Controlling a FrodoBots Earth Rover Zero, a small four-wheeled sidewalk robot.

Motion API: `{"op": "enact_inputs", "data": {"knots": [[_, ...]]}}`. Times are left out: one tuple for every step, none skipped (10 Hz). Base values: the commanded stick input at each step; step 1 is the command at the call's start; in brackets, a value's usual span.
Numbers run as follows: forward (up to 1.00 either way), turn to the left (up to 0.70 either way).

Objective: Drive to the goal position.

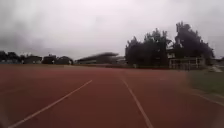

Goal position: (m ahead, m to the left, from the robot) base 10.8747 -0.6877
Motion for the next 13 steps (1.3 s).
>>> {"op": "enact_inputs", "data": {"knots": [[0.70, 0.00], [0.70, 0.00], [0.70, 0.00], [0.70, 0.00], [0.70, 0.00], [0.70, 0.00], [0.70, 0.00], [0.70, 0.00], [0.70, 0.00], [0.70, 0.00], [0.70, 0.00], [0.70, 0.00], [0.70, 0.00]]}}
